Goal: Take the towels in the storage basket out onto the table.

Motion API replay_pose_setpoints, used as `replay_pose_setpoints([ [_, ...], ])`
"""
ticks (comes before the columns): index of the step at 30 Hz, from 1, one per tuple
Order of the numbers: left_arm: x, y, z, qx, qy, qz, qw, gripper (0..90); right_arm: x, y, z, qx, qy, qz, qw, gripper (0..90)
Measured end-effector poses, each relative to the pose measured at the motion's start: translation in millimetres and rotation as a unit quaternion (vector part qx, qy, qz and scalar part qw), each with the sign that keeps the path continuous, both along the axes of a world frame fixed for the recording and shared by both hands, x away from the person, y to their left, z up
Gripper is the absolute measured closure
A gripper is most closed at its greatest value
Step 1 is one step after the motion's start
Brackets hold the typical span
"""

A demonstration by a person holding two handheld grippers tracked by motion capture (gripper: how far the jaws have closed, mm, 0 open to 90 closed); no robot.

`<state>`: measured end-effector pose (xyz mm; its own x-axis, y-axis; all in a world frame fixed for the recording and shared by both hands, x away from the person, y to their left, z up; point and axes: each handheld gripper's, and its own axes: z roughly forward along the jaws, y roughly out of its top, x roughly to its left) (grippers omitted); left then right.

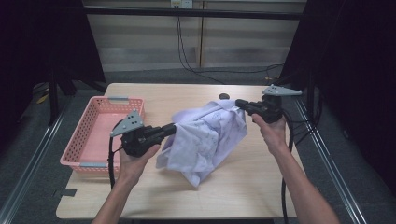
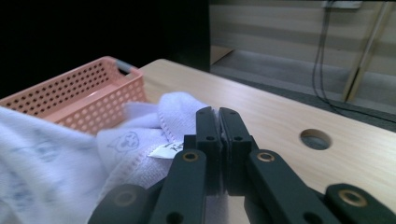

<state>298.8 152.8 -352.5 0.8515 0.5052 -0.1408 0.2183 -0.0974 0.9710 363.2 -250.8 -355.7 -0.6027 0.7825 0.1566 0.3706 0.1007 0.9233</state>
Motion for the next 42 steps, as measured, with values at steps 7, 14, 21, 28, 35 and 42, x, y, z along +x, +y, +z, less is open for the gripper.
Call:
replay_pose_setpoints([
  [7, 7.2, 15.5, 24.3, -0.018, -0.017, 0.016, 0.9995, 88.9, 7.1, -18.9, 18.8, -0.01, -0.009, -0.027, 0.9995, 87.6],
  [14, 5.3, 6.1, 35.1, -0.003, -0.024, 0.006, 0.9997, 88.8, 19.8, -33.3, 50.1, -0.028, -0.027, -0.043, 0.9983, 87.5],
  [21, 10.0, 2.8, -31.9, 0.036, 0.061, -0.008, 0.9974, 87.7, 21.4, -44.4, -17.7, -0.044, 0.03, -0.049, 0.9974, 65.9],
  [28, 10.8, 3.2, -62.6, 0.058, 0.104, -0.008, 0.9928, 60.6, 5.6, -54.4, -34.8, -0.047, 0.035, -0.064, 0.9963, 48.1],
  [35, 8.8, 6.9, -79.4, 0.074, 0.123, 0.0, 0.9896, 49.0, -42.1, -37.0, -54.1, -0.036, 0.036, -0.019, 0.9985, 45.5],
  [42, 9.6, -4.8, -89.9, 0.084, 0.13, -0.006, 0.988, 48.4, -67.7, -15.3, -72.7, -0.035, 0.061, 0.023, 0.9973, 43.8],
])
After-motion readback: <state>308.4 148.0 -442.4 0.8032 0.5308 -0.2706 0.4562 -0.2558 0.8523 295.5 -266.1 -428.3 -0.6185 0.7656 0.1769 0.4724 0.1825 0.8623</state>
